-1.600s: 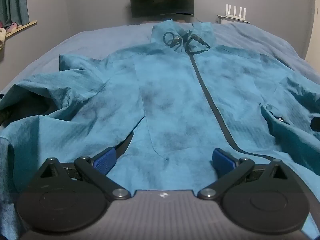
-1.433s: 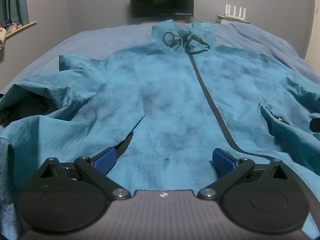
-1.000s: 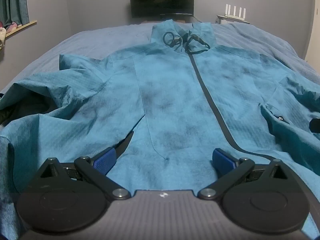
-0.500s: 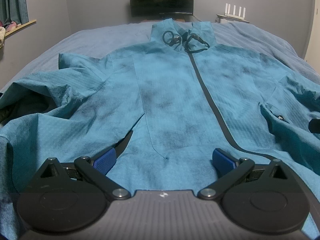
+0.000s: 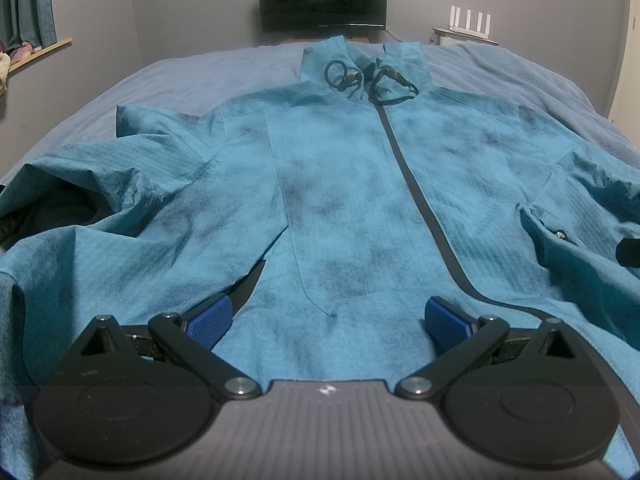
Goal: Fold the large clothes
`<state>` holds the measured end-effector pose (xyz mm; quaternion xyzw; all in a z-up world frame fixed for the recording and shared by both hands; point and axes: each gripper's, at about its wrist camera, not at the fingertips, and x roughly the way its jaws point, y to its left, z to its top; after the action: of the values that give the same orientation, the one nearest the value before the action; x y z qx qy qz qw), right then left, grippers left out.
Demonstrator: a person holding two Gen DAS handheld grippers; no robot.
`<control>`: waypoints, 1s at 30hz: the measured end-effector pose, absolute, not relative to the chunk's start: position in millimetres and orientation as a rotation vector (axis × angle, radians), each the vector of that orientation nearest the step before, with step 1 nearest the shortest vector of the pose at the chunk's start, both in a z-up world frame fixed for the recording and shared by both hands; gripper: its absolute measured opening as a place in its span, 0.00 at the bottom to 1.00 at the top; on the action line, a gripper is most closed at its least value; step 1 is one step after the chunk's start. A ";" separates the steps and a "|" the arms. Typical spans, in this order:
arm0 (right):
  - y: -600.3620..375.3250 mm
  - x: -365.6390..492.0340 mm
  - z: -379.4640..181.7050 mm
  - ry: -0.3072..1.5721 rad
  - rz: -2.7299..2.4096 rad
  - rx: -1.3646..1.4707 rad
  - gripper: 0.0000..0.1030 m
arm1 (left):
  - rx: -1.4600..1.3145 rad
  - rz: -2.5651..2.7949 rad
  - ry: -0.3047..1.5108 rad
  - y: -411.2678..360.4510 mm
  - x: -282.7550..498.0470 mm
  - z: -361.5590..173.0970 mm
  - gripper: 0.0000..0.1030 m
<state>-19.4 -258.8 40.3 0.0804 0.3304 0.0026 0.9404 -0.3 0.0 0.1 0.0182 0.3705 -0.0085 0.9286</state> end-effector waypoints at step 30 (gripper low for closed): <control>-257.9 -18.3 40.5 0.678 0.006 0.160 1.00 | 0.036 -0.018 0.762 0.0 -0.2 0.1 1.00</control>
<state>-18.3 -257.9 40.5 0.0785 0.3324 0.0029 0.9399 -0.2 0.0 0.1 0.0174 0.3720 -0.0089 0.9280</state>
